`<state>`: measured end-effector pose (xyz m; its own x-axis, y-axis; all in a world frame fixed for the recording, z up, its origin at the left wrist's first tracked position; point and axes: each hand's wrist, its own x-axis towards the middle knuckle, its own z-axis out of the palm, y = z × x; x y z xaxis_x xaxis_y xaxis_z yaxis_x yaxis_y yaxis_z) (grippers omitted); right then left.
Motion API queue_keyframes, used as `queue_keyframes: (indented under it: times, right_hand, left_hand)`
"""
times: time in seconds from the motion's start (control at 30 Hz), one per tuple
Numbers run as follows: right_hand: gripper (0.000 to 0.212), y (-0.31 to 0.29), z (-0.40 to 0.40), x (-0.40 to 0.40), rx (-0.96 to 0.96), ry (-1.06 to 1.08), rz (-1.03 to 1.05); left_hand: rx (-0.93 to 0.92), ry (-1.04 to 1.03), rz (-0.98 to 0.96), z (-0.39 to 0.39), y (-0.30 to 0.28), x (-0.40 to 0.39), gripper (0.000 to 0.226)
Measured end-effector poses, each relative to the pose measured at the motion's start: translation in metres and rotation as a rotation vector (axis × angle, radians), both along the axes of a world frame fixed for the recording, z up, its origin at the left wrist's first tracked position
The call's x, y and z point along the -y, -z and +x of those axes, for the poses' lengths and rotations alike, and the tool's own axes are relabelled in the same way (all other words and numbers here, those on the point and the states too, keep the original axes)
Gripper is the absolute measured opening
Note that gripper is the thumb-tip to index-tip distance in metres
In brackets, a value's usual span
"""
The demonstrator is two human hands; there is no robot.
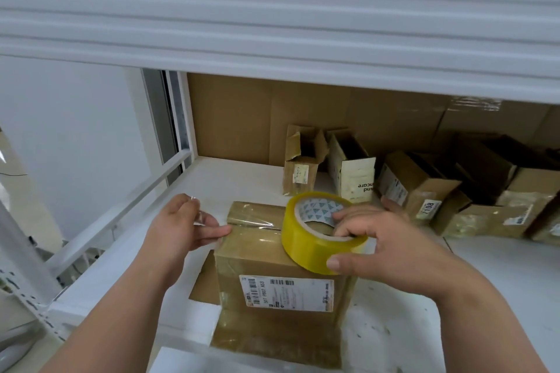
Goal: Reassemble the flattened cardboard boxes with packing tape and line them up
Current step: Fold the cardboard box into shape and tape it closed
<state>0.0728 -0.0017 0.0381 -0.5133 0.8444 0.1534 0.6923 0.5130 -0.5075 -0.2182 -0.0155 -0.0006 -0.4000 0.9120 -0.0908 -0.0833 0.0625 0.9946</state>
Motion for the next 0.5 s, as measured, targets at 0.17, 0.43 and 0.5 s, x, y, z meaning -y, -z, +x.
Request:
queue_keyframes:
  times: [0.17,0.43,0.5]
  right_hand:
    - [0.036,-0.003,0.005,-0.003,-0.087,0.001,0.069]
    - [0.043,-0.024,0.02,0.009,-0.31,0.188,0.138]
    - [0.045,-0.023,0.023,0.009,-0.31,0.229,0.099]
  left_hand:
    - [-0.147,-0.056,0.009,0.007,-0.003,0.008,0.02]
    - [-0.238,-0.063,0.001,0.012,-0.007,0.013,0.024]
    - [-0.226,-0.054,-0.002,0.012,-0.007,0.012,0.023]
